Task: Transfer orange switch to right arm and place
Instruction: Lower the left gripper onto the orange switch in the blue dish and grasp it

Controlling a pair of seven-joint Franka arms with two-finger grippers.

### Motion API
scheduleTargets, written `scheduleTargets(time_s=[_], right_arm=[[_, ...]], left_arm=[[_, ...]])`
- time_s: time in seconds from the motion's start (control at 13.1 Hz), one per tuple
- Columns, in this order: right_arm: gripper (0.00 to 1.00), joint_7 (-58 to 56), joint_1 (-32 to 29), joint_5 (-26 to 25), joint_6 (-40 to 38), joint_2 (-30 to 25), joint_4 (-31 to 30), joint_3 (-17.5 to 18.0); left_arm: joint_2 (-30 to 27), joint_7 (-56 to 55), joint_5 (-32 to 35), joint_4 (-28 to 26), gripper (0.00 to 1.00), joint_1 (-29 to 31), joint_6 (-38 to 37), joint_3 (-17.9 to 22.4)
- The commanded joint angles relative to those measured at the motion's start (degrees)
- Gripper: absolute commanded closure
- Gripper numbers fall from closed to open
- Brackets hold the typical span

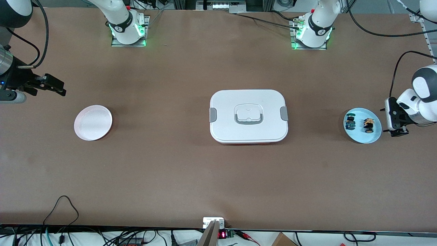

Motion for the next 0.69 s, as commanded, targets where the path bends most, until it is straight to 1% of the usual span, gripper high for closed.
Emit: scheduleTargets(time_s=[0.0, 0.15, 0.31, 0.46, 0.61], right_arm=[[0.00, 0.0, -0.1, -0.1, -1.2, 0.3, 1.4, 0.3], [0.00, -0.2, -0.1, 0.0, -1.2, 0.3, 1.4, 0.3], [0.00, -0.3, -0.1, 0.0, -1.2, 0.3, 1.4, 0.3], [0.00, -0.3, -0.2, 0.2, -1.3, 0.4, 1.3, 0.3], [0.00, -0.3, -0.1, 0.2, -1.3, 0.4, 1.4, 0.3]], left_arm=[[0.7, 6.4, 0.7, -5.0, 0.00, 2.9, 8.6, -0.8], [2.6, 10.4, 0.4, -7.0, 0.00, 3.7, 14.4, -0.9], [4.5, 11.8, -0.2, -6.9, 0.00, 4.1, 15.7, -1.2], [5.2, 11.8, -0.3, -7.0, 0.00, 5.0, 16.7, -2.9], [5.9, 11.8, -0.3, -7.0, 0.00, 7.6, 16.8, -5.5]])
